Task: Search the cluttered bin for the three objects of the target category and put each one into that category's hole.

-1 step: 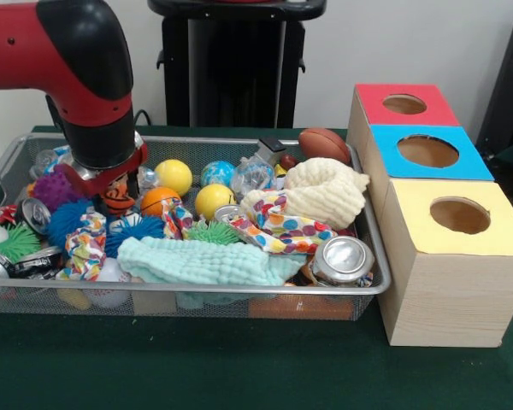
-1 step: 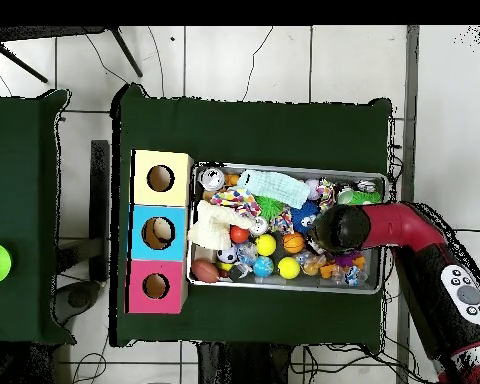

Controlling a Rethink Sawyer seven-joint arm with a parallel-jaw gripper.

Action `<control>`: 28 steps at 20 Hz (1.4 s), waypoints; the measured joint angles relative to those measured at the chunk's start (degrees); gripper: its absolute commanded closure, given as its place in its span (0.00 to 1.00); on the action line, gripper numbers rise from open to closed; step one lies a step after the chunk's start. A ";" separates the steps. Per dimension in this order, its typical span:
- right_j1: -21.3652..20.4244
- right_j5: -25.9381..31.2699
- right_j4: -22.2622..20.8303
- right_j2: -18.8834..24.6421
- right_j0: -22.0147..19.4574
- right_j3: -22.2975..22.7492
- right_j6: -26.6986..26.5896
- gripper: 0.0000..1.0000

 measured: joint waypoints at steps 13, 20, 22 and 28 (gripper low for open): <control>0.11 -0.82 -0.09 -0.07 0.00 0.37 -0.01 1.00; -1.21 -0.83 -0.26 -0.07 0.07 2.32 -0.01 1.00; -2.17 -0.82 -0.25 -0.07 0.22 3.79 -0.01 1.00; -5.99 -0.83 1.09 -0.07 1.28 8.10 -0.01 1.00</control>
